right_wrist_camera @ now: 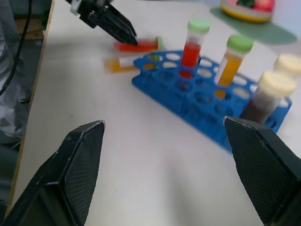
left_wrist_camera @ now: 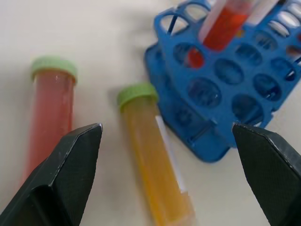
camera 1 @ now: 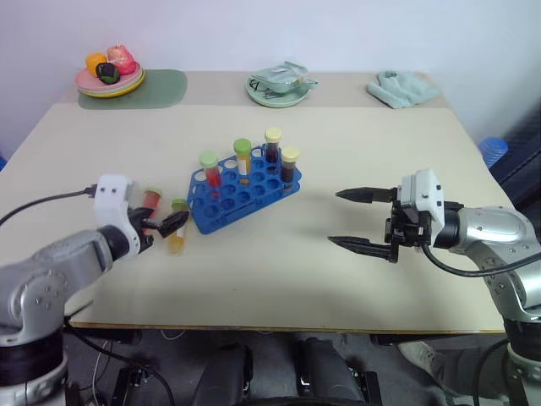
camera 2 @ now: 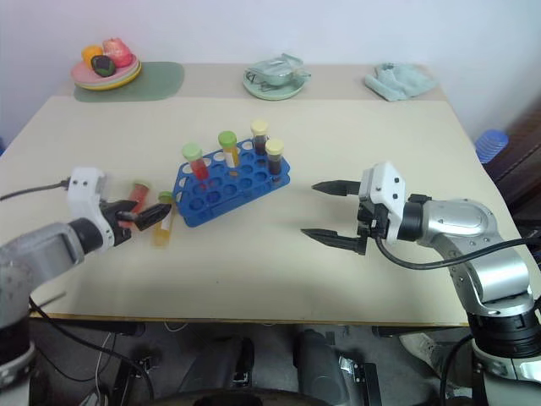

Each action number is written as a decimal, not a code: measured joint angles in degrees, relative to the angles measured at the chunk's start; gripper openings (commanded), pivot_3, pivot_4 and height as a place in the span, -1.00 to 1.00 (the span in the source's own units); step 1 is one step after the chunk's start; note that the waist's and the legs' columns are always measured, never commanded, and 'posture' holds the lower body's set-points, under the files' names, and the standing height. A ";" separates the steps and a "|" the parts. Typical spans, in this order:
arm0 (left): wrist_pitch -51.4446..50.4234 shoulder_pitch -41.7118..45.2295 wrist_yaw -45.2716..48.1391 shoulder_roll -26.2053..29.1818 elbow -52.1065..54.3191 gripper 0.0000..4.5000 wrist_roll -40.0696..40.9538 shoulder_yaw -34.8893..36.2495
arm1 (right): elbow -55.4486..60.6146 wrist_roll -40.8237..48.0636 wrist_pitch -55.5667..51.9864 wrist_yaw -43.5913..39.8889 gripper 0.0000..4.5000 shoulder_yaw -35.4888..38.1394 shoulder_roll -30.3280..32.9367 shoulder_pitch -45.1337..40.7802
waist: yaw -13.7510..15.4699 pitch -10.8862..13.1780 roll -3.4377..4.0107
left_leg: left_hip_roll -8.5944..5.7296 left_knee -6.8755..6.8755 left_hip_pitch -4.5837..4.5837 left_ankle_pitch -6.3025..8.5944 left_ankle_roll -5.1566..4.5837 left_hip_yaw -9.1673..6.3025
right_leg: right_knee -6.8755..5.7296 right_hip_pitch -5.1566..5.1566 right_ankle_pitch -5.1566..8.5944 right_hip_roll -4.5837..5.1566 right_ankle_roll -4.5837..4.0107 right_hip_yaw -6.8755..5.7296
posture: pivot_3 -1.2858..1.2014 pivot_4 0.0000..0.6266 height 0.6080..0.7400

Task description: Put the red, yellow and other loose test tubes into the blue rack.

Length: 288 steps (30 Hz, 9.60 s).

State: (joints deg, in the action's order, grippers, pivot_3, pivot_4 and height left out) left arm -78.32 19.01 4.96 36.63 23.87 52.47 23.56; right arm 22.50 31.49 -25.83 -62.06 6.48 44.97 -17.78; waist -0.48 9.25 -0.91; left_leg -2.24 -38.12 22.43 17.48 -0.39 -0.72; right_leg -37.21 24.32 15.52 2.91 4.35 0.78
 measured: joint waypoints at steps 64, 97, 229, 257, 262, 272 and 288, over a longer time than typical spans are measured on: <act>-13.71 24.45 -36.45 4.47 -38.28 0.22 20.58 -13.86 | -2.50 -1.40 1.12 5.89 0.86 -1.67 -1.06 -3.61 | -0.12 0.03 -0.07 | -0.03 -0.11 0.05 -0.32 0.57 0.00 | -0.25 0.16 -0.01 -0.03 0.00 0.05 | 0.03 -0.52 1.00; -13.70 29.89 -38.19 6.81 -47.75 -0.68 20.25 -15.66 | -1.27 -0.77 0.85 7.53 0.86 -0.97 -1.01 -1.20 | -0.17 0.01 -0.06 | -0.05 -0.17 0.04 -0.33 0.60 0.01 | -0.36 0.17 -0.01 -0.03 0.00 0.06 | 0.03 -0.52 1.00; 1.54 35.94 33.13 11.46 -50.79 -0.55 -33.97 -21.37 | 5.25 1.35 1.36 13.17 0.86 2.11 -3.07 4.20 | -0.36 0.10 -0.27 | 0.03 -1.08 1.02 -0.12 0.25 0.28 | -0.93 1.05 -0.09 -0.06 0.15 0.34 | 0.03 -0.52 1.00; 76.28 6.96 40.71 -16.17 -27.85 -0.55 -36.33 -22.18 | 16.24 5.95 -4.90 22.17 0.86 11.20 -3.13 19.24 | 1.07 0.01 -0.19 | 0.03 -1.16 0.79 0.10 -0.19 0.38 | -0.84 0.71 -0.11 -0.10 0.18 0.31 | 0.03 -0.52 1.00; 87.19 6.64 40.46 -16.34 -33.38 -0.55 -39.72 -23.83 | 16.46 7.29 -5.80 22.53 0.86 13.65 -2.44 19.57 | 1.03 -0.01 -0.17 | 0.04 -1.11 0.44 0.12 -0.23 0.38 | -0.79 0.39 -0.10 -0.11 0.18 0.31 | 0.03 -0.52 1.00; 91.33 6.41 40.03 -16.91 -37.38 -0.55 -39.05 -23.94 | 16.12 7.44 -4.81 21.01 0.86 14.52 -2.41 22.64 | 0.56 -0.19 0.05 | 0.06 -1.04 -0.11 0.15 -0.28 0.38 | -0.77 -0.15 -0.10 -0.12 0.18 0.33 | 0.03 -0.52 1.00; 91.24 6.30 42.07 -17.69 -39.99 -0.55 -35.73 -22.77 | 15.64 9.86 -5.64 16.83 0.86 15.80 0.69 22.89 | 0.59 -0.45 0.23 | 0.06 -1.05 -0.14 0.17 -0.30 0.38 | -0.74 -0.20 -0.10 -0.12 0.18 0.33 | 0.03 -0.52 1.00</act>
State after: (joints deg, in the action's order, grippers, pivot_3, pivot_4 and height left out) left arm 12.92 25.31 47.03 18.94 -16.12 16.74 0.79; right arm 38.14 41.35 -31.47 -45.23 22.28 45.66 5.12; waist 0.11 8.81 -0.68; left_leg -2.18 -39.17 22.29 17.65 -0.69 -0.34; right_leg -37.95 24.11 15.43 2.78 4.53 1.11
